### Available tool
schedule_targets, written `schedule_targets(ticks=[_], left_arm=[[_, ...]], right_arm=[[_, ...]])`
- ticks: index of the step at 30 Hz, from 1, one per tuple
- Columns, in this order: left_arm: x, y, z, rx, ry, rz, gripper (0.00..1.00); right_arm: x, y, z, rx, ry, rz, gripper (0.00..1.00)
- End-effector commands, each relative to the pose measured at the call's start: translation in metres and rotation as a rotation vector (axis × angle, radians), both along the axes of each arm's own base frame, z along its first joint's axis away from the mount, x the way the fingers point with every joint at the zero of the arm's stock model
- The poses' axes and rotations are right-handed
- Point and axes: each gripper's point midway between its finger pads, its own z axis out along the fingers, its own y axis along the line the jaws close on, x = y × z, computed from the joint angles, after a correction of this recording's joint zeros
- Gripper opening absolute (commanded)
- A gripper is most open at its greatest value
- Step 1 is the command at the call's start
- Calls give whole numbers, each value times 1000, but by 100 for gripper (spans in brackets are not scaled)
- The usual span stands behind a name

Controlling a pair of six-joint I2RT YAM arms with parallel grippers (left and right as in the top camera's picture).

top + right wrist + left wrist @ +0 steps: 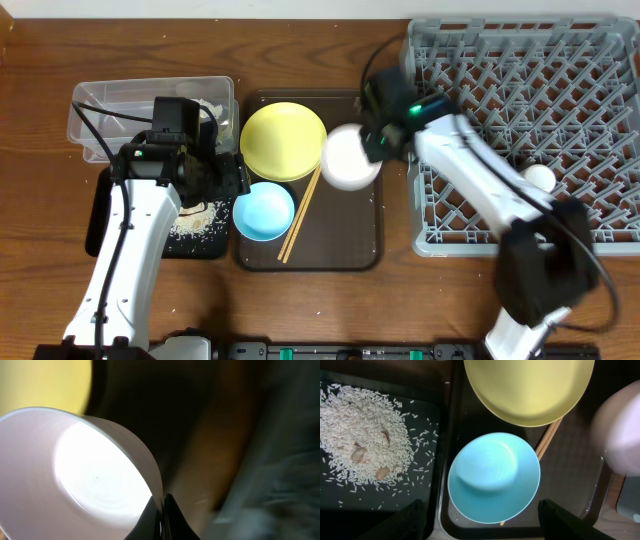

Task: Sort waste into correct bins and load items into the dishwasher rack
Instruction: 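Lift the pink bowl with the right gripper over the rack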

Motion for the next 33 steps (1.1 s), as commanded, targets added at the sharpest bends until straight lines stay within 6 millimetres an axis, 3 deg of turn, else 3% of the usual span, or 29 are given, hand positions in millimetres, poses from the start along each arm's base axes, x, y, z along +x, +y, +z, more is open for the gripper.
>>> schedule_targets(ticks=[1,3,6,9,15,21,27,33], left_arm=[[1,4,4,15,-13,7,74],[2,4,4,15,-13,7,74],[2,4,4,15,-13,7,74],[1,4,4,15,-13,7,75],[1,4,4,15,-13,7,74],[2,4,4,15,-13,7,75],[2,4,4,15,-13,7,74],[1,4,4,15,-13,7,74]], right_arm=[[49,-51,119,-76,-380,-146,1],[63,-72,155,-120,-517,-184,1],[77,-95,185,-190,-641,-203,1],[94,-120,201,-291,-726,-223,1],[125,-183,216,-422,-849,-447,1],[153,-206,193,-466,-872,-517,1],[179,-203,148,-480,-854,-515,1],[189,-199,102,-507,-786,-486,1]])
